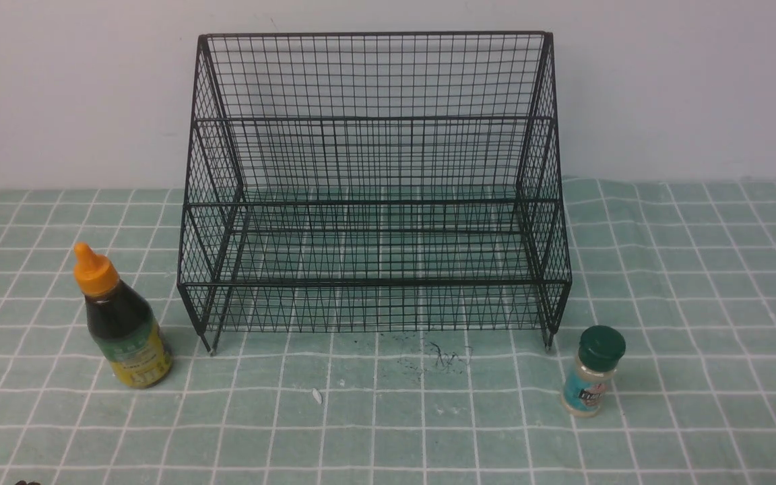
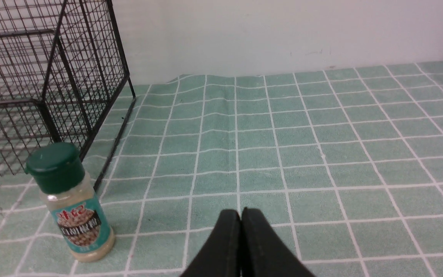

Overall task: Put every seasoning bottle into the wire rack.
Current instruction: Use the right arm to grab the condiment bottle closest to it

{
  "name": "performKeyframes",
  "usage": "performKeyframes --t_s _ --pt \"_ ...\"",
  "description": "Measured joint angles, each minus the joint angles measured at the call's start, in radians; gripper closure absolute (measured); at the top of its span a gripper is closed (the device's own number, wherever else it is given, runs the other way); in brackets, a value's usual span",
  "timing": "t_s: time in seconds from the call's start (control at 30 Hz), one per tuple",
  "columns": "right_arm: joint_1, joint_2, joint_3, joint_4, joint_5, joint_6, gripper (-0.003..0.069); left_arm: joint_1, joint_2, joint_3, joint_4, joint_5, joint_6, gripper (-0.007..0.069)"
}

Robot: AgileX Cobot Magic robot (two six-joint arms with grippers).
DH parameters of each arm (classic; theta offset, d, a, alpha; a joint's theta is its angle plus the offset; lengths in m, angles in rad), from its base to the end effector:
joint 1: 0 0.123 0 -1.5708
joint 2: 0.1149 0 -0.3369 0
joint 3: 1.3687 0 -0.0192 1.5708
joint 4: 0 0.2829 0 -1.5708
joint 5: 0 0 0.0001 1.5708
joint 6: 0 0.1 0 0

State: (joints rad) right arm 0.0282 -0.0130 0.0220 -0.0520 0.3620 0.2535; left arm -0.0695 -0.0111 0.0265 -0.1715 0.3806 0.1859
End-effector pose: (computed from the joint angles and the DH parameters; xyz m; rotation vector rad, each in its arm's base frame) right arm 0.0414 -0.0007 0.1705 0.1766 1.8482 0.1450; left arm 0.0404 -0.0092 0.1674 0.1335 1.8701 -0.0891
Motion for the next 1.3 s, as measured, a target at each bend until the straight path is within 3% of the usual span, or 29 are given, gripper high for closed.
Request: performKeyframes --t_s 0.27,0.47,0.6,0.7,0.8,0.97,1.07,1.3 --pt "0.000 0.000 0.005 0.459 -0.258 0.223 0.0673 0.000 0.000 0.000 0.000 0.000 0.000 0.0631" --pt "0.000 0.000 0.005 0.543 -0.362 0.244 0.0673 0.000 0.000 0.000 0.000 0.000 0.000 0.0631" --pt "0.000 0.000 -0.016 0.512 -0.344 0.244 0.0673 0.000 0.000 0.000 0.000 0.000 0.000 0.0631" --pt "0.000 0.013 -0.148 0.407 -0.204 0.196 0.0673 0.000 0.000 0.000 0.000 0.000 0.000 0.0631" --pt "0.000 0.173 -0.412 0.290 0.069 0.077 0.0673 0.000 0.000 0.000 0.000 0.000 0.000 0.0631" --pt "0.000 0.458 -0.691 0.251 0.440 -0.121 0.0673 0.000 0.000 0.000 0.000 0.000 0.000 0.0631" --pt "0.000 0.753 -0.885 0.251 0.700 -0.248 0.0673 0.000 0.000 0.000 0.000 0.000 0.000 0.0631" --pt "0.006 1.149 -1.079 0.299 0.779 -0.365 0.0673 0.000 0.000 0.000 0.000 0.000 0.000 0.0631"
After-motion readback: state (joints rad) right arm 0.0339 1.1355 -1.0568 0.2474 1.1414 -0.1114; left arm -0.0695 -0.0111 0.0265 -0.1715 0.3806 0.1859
